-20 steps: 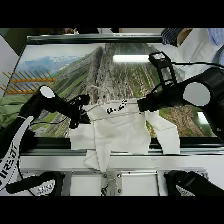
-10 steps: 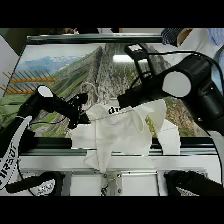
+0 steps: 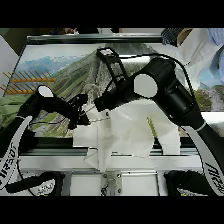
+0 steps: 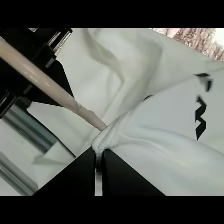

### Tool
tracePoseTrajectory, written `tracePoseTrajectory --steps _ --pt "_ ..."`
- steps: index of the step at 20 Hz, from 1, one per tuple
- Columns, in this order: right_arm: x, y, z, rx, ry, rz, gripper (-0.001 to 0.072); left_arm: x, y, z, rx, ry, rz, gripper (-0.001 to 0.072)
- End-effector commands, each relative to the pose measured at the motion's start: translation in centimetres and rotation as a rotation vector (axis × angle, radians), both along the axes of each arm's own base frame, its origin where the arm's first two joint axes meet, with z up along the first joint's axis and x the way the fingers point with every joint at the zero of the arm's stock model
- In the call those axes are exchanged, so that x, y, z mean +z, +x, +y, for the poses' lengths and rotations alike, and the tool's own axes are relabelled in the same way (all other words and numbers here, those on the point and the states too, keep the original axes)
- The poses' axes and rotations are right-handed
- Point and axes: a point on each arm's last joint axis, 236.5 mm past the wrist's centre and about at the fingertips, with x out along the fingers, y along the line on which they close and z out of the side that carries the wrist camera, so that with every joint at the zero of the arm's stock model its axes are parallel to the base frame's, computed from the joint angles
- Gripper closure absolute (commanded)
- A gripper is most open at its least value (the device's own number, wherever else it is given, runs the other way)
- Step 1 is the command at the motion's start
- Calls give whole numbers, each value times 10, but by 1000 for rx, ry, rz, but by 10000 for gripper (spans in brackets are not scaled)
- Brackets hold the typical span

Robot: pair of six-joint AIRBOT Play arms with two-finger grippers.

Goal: Fold the clothes and pants, and hang the long-sleeved shirts on hangers.

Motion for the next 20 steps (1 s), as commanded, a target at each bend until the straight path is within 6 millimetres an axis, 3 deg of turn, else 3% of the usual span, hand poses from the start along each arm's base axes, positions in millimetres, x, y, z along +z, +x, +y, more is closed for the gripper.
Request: tracePoseTrajectory --steps 1,14,15,16,17,20 --pt "-4 0 15 2 38 26 677 1 -1 0 -2 -2 4 690" --pt "-9 4 14 27 18 11 662 3 -11 0 -29 -8 37 690" --pt "-8 3 13 27 19 10 569 4 -12 0 -34 -9 43 690" --pt "-7 3 13 27 21 7 341 4 -13 0 -35 -9 44 690" --pt "-4 3 13 27 24 3 194 4 -13 0 -35 -9 45 690" --pt "1 0 10 50 21 -14 198 4 -14 1 -46 -12 44 690"
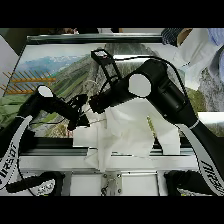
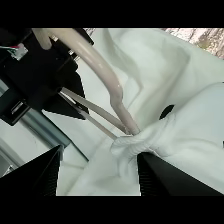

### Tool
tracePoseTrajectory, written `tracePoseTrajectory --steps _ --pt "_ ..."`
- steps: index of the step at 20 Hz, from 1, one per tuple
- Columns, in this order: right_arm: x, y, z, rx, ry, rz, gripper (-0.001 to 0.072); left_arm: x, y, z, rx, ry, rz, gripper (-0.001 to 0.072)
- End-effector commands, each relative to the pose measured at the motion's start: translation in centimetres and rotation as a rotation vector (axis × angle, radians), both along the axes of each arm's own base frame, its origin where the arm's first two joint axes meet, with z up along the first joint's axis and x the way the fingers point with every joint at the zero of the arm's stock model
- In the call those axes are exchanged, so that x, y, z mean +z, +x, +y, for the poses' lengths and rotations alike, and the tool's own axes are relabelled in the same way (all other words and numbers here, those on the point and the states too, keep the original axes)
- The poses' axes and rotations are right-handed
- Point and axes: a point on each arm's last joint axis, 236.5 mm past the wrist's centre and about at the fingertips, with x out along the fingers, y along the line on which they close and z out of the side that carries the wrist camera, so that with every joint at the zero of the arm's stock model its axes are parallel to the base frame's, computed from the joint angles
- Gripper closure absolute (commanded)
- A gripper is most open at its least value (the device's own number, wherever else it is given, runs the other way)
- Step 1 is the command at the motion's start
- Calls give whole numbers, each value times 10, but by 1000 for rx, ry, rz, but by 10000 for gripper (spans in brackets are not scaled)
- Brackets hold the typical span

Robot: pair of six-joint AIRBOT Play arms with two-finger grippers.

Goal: Fold the clothes and pants, and hang the long-sleeved shirts on hangers.

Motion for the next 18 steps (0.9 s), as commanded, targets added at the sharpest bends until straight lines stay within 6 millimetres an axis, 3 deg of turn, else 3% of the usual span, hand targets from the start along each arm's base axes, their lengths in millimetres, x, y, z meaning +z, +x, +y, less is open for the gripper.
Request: tracePoseTrajectory --steps 1,6,12,15,18 --pt "6 -2 -7 12 -11 -18 198 0 -4 1 -20 0 3 690" --pt "13 -11 -37 54 -33 30 198 2 -7 1 -30 -3 15 690" --pt "30 -23 -37 191 89 77 197 2 -7 1 -29 -3 15 690" --pt "33 -25 -47 290 97 58 197 2 -7 1 -29 -3 16 690" --pt "48 -26 -65 373 163 38 197 2 -7 1 -29 -3 16 690"
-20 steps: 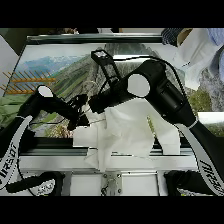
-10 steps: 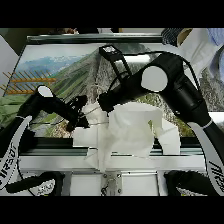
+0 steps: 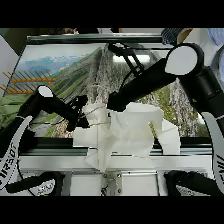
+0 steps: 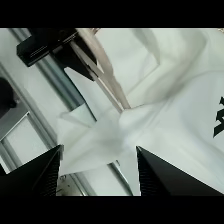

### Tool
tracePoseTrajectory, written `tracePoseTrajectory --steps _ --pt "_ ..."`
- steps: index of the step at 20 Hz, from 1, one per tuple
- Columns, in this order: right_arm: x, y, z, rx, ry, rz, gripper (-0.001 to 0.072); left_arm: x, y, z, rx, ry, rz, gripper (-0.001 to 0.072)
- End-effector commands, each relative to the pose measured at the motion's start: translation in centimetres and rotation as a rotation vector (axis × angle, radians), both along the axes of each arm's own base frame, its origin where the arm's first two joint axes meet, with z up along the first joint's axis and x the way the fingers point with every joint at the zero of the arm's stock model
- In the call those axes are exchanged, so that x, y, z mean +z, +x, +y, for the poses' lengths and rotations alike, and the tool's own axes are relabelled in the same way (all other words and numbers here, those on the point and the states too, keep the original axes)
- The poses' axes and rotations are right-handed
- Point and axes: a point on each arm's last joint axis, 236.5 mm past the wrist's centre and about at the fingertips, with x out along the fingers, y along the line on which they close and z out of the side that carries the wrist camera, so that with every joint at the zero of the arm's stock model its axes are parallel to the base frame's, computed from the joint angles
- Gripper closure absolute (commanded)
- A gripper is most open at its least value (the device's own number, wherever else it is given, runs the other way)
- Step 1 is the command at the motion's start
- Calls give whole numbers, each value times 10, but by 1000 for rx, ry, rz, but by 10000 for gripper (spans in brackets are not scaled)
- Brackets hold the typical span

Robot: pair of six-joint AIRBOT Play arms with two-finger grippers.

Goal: Fold the clothes and pants, and hang the long-sleeved shirts on hangers.

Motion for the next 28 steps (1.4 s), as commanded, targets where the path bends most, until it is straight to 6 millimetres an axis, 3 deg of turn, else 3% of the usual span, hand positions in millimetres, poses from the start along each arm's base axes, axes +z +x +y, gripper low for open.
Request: tracePoseTrajectory --steps 1,6,10,12,20,24,28 --pt "19 0 -24 93 86 -21 197 0 0 0 0 0 0 690" --pt "27 13 -98 -6 229 -47 198 0 0 0 -1 0 1 690" --pt "-11 13 -162 -167 271 -60 198 0 0 0 0 0 2 690" --pt "-27 12 -178 -206 271 -48 198 0 0 0 0 0 2 690" --pt "-39 15 -182 -36 239 -217 174 0 0 0 15 7 12 690" --pt "-41 17 -182 167 197 -431 169 0 0 0 21 8 17 690" --pt "-55 16 -182 190 214 -396 179 0 0 0 21 9 17 690"
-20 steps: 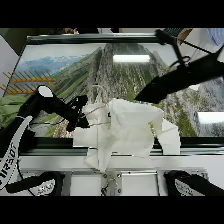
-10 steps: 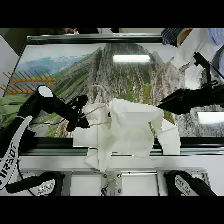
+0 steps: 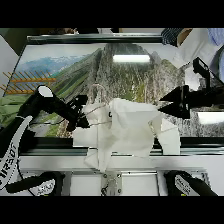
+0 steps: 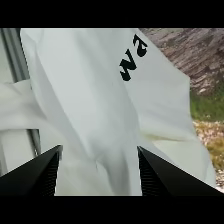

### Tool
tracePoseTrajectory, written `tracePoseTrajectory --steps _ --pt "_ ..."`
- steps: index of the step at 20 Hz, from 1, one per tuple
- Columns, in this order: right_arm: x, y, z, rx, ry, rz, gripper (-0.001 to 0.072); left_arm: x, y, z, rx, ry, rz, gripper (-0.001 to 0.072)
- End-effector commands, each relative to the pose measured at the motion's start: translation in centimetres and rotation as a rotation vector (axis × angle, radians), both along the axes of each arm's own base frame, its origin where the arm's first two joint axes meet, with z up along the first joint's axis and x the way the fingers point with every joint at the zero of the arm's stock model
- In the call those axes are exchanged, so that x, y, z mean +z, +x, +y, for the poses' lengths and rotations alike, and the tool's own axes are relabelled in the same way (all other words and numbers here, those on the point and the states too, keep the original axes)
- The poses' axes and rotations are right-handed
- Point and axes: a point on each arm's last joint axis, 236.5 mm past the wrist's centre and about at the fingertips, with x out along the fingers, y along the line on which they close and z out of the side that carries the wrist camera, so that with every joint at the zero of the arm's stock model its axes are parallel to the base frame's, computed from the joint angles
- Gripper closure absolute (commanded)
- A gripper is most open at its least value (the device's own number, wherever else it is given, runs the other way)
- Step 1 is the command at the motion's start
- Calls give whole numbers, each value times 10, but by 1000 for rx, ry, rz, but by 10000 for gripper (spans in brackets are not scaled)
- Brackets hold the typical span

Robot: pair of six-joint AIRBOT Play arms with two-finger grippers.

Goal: Fold the clothes and pants, and hang the long-sleeved shirts on hangers.

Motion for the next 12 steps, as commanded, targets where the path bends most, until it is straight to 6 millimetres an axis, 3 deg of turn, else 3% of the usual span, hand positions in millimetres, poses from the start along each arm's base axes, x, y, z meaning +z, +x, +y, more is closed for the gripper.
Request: tracePoseTrajectory --steps 1,5,6,9,12 --pt "-15 1 -1 50 0 -6 179 0 1 0 3 1 -1 690" --pt "-33 0 -1 83 23 54 180 -1 2 0 7 2 -5 690" --pt "-36 -2 -1 104 25 45 216 -1 2 0 10 3 -3 690" --pt "-39 -5 5 158 58 -11 444 -1 2 0 18 7 5 690" --pt "-39 -8 13 177 121 -43 468 -1 2 0 19 7 6 690"
